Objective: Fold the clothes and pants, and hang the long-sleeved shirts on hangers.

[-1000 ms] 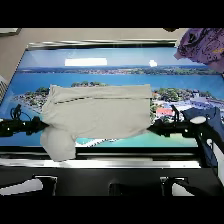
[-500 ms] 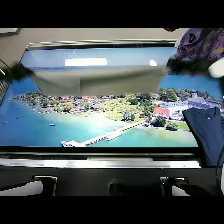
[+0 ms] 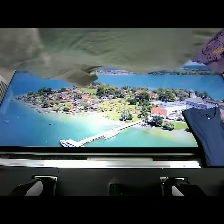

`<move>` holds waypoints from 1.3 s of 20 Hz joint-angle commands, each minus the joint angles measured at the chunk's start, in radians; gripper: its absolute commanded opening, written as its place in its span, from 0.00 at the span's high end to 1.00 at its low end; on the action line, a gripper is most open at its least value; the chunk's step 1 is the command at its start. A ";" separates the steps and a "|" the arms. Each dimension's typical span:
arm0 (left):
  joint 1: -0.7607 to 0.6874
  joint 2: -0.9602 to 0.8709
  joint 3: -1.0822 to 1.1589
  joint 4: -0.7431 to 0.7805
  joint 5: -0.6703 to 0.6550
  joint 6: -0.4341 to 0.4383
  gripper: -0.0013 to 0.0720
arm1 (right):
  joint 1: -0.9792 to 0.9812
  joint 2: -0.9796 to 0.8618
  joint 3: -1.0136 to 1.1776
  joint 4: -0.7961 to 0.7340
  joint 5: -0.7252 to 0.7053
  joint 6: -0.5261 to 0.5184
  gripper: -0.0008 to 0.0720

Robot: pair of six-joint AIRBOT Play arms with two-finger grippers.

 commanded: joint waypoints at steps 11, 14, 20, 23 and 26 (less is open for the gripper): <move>-0.004 -0.021 -0.191 -0.006 -0.127 -0.011 0.95 | 0.004 -0.089 -0.159 -0.011 0.232 0.130 0.95; -0.027 -0.231 -0.298 -0.016 -0.061 0.078 0.95 | 0.004 -0.278 -0.234 0.005 0.206 0.144 0.95; -0.125 -0.734 -0.306 -0.016 0.204 0.185 0.95 | 0.004 -0.639 -0.237 0.031 0.028 0.163 0.95; -0.140 -0.920 -0.233 -0.016 0.307 0.192 0.95 | 0.004 -0.772 -0.237 0.032 -0.109 0.167 0.95; -0.135 -1.016 -0.154 -0.012 0.313 0.192 0.95 | 0.004 -0.859 -0.237 0.031 -0.151 0.167 0.95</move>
